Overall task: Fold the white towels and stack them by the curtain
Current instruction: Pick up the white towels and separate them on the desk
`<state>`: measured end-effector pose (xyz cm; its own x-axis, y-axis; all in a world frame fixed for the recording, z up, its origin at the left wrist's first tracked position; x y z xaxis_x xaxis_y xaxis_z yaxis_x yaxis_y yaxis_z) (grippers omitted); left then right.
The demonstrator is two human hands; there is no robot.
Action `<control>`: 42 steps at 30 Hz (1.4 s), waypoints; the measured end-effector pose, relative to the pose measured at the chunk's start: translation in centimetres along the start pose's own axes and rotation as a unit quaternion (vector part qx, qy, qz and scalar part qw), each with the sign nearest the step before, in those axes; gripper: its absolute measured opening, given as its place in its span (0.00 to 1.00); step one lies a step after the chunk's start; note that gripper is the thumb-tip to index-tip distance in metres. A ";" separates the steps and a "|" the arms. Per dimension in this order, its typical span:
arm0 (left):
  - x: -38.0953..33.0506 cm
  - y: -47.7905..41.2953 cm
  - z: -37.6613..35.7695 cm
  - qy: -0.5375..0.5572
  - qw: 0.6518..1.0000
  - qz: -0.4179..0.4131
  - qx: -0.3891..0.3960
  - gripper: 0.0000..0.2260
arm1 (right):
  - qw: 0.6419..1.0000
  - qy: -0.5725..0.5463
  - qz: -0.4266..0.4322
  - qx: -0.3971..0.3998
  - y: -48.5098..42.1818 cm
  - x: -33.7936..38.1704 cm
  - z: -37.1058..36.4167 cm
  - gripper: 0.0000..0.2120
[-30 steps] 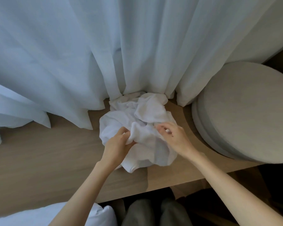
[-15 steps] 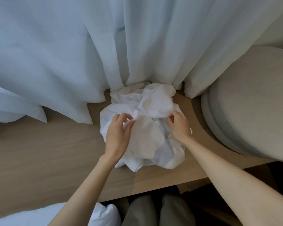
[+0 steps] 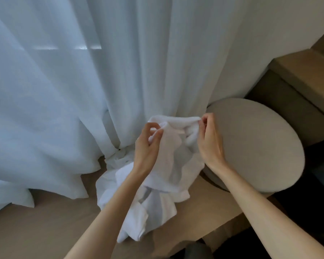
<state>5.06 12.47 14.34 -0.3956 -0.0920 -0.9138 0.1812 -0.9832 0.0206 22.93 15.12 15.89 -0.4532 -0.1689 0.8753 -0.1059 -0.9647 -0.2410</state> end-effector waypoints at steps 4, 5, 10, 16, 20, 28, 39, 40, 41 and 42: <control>-7.8 -2.2 -1.9 0.036 0.997 -0.058 0.029 0.01 | 0.994 0.028 0.063 -0.084 -3.0 3.9 6.6 0.08; -9.8 -2.6 -2.5 0.040 0.996 -0.075 0.037 0.01 | 0.991 0.037 0.079 -0.102 -3.7 4.8 8.4 0.07; -18.7 -3.8 -7.5 0.041 0.980 -0.176 0.087 0.02 | 0.971 0.079 0.139 -0.177 -6.7 7.3 17.5 0.09; -27.1 -4.8 -17.9 0.056 0.959 -0.235 0.145 0.07 | 0.958 0.112 0.142 -0.222 -9.3 5.3 28.8 0.08; -32.2 -6.1 -25.5 0.073 0.954 -0.247 0.155 0.07 | 0.951 0.135 0.131 -0.244 -12.2 2.4 36.5 0.07; -44.8 -9.0 -40.9 0.106 0.936 -0.261 0.212 0.07 | 0.928 0.177 0.164 -0.285 -19.2 -2.0 53.9 0.06; -59.3 -12.3 -59.6 0.127 0.909 -0.338 0.207 0.05 | 0.898 0.236 0.132 -0.347 -27.4 -6.7 72.9 0.05; -58.8 -12.8 -61.5 0.104 0.914 -0.329 0.212 0.03 | 0.908 0.237 0.094 -0.331 -27.8 -8.7 73.6 0.06; -57.9 -13.3 -63.6 0.067 0.918 -0.317 0.227 0.01 | 0.916 0.250 0.049 -0.311 -28.1 -11.0 74.1 0.06; -56.5 -13.8 -65.4 0.018 0.919 -0.306 0.248 0.01 | 0.917 0.274 0.003 -0.290 -28.1 -13.4 74.3 0.07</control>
<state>83.80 41.48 39.16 -0.2539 0.4994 -0.8283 -0.5017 -0.8002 -0.3286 97.76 29.54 42.07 -0.8150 0.1057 0.5698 -0.4828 -0.6677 -0.5666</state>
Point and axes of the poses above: each hand's wrist, its own y-axis away from the middle knuckle, its own z-axis out of the back of the hand, x = y × z, the point moved 3 cm from there along -y, towards the middle knuckle, and after that the axes turned 12 degrees about -y, right-handed, at the moved point
